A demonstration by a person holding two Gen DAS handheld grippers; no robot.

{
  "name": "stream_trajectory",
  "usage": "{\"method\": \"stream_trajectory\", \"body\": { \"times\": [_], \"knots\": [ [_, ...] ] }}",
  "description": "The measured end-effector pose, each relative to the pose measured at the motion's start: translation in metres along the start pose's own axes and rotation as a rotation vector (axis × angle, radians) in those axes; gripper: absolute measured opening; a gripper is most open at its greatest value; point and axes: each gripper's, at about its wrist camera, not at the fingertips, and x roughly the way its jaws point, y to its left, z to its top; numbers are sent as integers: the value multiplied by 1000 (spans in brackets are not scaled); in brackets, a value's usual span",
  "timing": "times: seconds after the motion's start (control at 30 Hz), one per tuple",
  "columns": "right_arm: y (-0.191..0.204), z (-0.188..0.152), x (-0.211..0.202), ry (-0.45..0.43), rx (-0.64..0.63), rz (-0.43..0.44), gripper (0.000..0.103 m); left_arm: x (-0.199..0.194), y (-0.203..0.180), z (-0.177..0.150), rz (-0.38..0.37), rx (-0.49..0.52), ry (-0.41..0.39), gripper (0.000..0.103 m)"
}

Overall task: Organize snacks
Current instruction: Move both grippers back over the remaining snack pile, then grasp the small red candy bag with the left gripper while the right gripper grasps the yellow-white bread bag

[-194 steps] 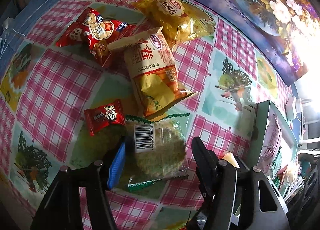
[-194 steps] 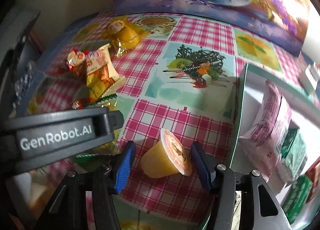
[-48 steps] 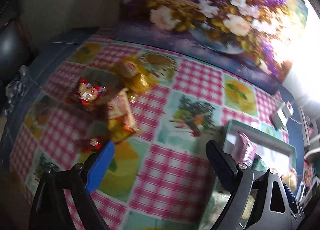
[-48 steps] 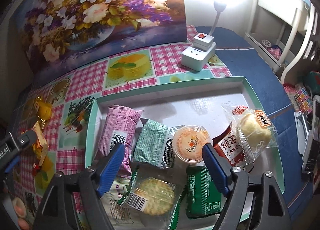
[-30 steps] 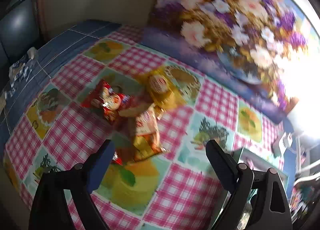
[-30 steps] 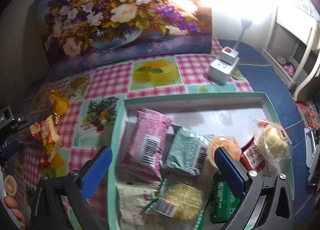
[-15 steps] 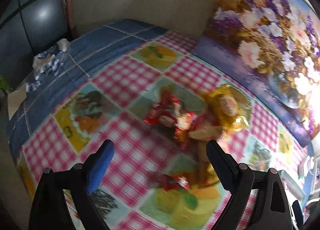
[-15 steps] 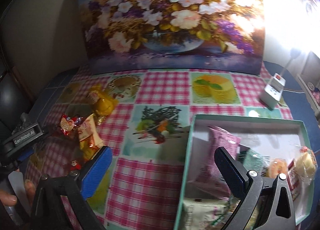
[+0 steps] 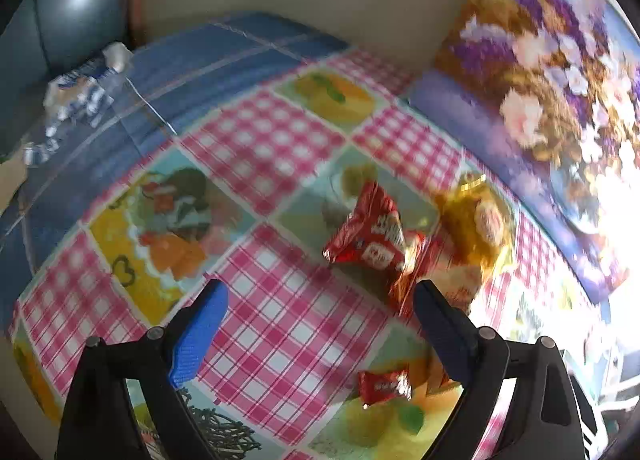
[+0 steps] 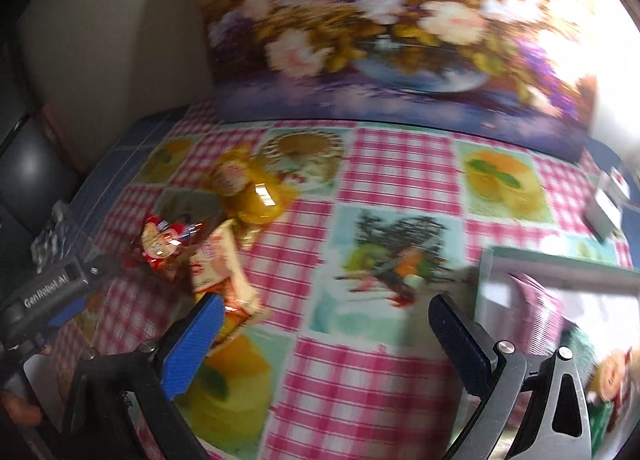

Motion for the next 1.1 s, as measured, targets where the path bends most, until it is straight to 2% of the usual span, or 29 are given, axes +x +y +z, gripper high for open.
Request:
{"method": "stream_trajectory", "body": {
  "times": [0.1,0.17,0.3,0.43,0.53,0.67,0.73,0.83,1.1],
  "knots": [
    [23,3,14,20,-66,40,103,8,8,-2,-19,-11,47,94],
    [38,2,23,31,-115,48,103,10,16,-1,-4,-29,53,94],
    [67,-2,47,65,-216,33,103,12,33,0,40,-59,47,94],
    [83,-6,66,88,-271,7,101,21,40,-2,38,-66,71,94],
    [86,-7,71,95,-291,2,86,28,39,-5,32,-73,98,94],
    [80,-8,72,105,-259,9,61,28,33,-8,10,-63,104,94],
    [77,-9,71,112,-245,29,53,29,29,-9,-10,-65,114,94],
    [76,-11,68,116,-244,36,49,30,24,-10,-25,-51,129,94],
    [52,-24,52,138,-205,13,49,29,7,-20,-80,11,175,94]
  ]
}}
